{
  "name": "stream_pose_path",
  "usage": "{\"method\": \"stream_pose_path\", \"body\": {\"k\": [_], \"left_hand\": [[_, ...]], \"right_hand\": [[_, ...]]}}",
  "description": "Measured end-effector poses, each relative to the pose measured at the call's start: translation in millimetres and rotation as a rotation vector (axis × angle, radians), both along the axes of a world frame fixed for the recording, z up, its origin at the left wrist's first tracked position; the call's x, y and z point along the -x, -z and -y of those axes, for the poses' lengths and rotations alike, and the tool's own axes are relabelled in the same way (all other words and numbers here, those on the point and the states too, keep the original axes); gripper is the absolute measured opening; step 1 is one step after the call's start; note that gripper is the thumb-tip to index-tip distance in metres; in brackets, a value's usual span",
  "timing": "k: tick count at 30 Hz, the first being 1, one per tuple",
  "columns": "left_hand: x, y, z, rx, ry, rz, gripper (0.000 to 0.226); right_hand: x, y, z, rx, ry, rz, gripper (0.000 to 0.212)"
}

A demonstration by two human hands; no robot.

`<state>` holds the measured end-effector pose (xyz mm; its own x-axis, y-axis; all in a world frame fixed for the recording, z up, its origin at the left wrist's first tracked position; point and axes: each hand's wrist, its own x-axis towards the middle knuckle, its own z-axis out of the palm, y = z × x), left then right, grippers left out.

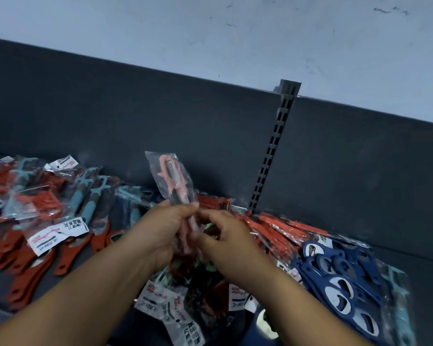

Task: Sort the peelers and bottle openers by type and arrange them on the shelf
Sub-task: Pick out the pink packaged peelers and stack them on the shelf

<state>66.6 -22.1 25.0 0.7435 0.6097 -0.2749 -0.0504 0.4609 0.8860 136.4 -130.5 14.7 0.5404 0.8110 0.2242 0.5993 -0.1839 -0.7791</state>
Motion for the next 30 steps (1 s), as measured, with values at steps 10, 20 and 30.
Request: {"method": "stream_pose_path", "body": {"k": [10,20,30], "left_hand": [[-10.6,-10.1,15.6,-0.017,0.074,0.017,0.016],[-62.3,-23.1,100.6,-0.019,0.192,0.043,0.015],[-116.4,-21.7,213.9,-0.054,0.269,0.02,0.012]], "right_hand": [[-35.1,-23.0,60.3,-0.068,0.161,-0.173,0.018],[-61.3,-18.6,121.1,-0.106,0.113,-0.409,0.012],[-101.3,-6.9,214.8,-0.118,0.263,-0.328,0.026]]}}
